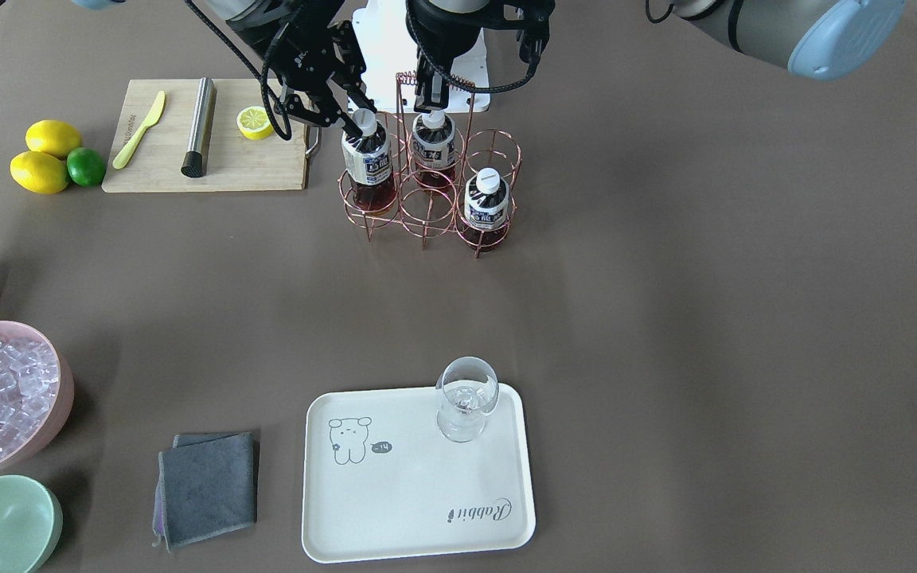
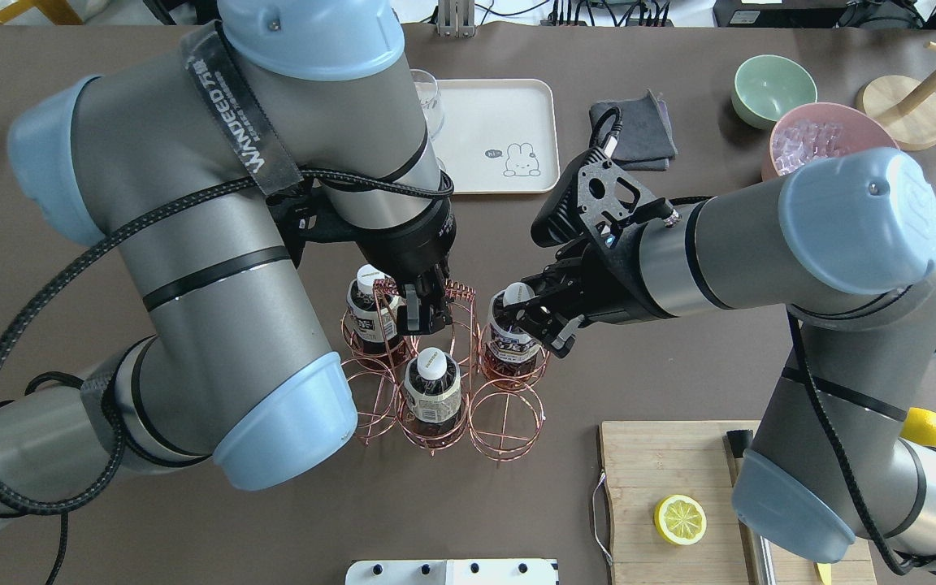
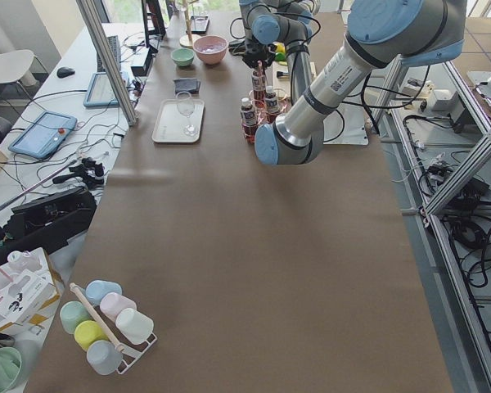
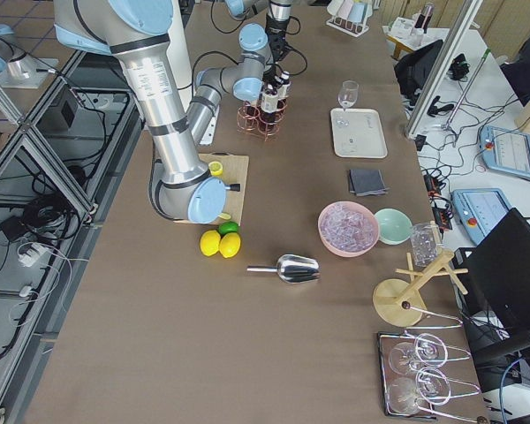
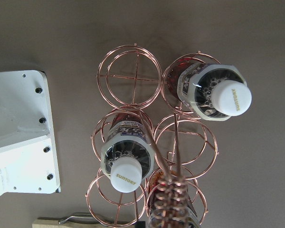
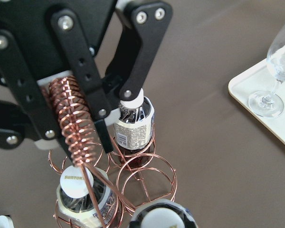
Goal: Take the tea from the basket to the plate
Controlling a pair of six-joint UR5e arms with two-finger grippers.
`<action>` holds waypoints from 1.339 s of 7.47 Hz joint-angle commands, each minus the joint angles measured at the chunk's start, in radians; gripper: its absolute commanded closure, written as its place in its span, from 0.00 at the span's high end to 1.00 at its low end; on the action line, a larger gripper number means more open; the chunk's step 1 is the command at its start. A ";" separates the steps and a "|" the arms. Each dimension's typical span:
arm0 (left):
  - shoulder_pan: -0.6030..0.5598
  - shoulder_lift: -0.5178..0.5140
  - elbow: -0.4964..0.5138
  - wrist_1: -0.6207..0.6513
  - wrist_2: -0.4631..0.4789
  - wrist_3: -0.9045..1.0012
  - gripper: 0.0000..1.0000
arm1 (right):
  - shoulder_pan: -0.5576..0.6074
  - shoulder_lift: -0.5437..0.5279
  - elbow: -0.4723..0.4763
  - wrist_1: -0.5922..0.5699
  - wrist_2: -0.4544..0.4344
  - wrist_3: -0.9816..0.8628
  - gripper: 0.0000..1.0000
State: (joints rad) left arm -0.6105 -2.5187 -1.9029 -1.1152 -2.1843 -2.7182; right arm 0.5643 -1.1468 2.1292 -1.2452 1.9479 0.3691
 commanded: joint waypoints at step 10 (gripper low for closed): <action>-0.008 0.001 -0.021 0.009 0.000 0.000 0.00 | 0.282 0.110 0.009 -0.170 0.291 -0.007 0.00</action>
State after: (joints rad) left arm -0.6162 -2.5171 -1.9191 -1.1084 -2.1844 -2.7182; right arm 0.7893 -1.0693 2.1398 -1.3620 2.1891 0.3620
